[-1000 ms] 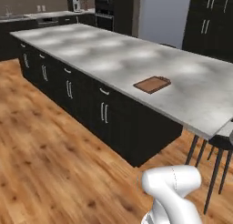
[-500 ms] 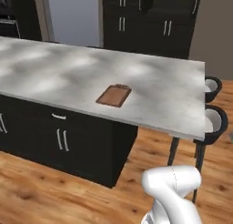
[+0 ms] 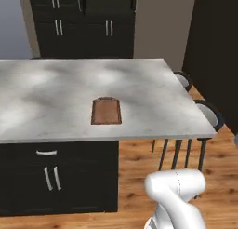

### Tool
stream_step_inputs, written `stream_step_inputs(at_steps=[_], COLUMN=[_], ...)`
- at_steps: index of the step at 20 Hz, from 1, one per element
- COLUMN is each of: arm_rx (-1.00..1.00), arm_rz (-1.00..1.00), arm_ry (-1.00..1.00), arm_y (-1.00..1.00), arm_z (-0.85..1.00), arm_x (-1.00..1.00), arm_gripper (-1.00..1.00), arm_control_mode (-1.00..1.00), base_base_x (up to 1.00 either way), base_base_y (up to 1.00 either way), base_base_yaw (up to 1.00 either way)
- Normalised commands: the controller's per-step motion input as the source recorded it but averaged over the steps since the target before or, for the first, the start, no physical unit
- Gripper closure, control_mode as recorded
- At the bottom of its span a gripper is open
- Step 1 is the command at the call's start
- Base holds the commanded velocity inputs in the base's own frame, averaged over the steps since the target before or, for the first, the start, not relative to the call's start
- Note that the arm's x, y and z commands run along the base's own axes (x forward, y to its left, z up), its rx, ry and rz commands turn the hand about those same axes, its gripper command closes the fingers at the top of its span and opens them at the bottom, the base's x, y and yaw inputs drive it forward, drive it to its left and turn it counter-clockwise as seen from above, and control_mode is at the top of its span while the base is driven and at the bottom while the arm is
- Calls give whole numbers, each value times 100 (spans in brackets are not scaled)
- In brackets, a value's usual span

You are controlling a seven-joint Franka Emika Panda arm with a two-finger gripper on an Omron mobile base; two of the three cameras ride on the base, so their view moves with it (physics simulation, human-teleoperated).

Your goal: Grab the spray bottle from the cabinet, then place it next to the cutting board for sanitizing. Then grab the dish brush from the countertop next to the sink and place it next to the cutting board.

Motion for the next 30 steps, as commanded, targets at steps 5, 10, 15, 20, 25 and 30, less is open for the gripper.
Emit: stream_step_inputs(at_steps=[5,10,15,20,25,30], arm_rx=[0,0,0,0,0,0], arm_rz=[0,0,0,0,0,0], arm_ry=[0,0,0,0,0,0], arm_y=[0,0,0,0,0,0], arm_z=[0,0,0,0,0,0], arm_x=[0,0,0,0,0,0], arm_gripper=[100,100,100,100,100,100], arm_control_mode=[100,100,100,100,100,100], base_base_x=[52,39,-27,-21,5,38], base_base_y=[65,56,21,7,30,22], base_base_yaw=[-54,-36,-4,14,25,15])
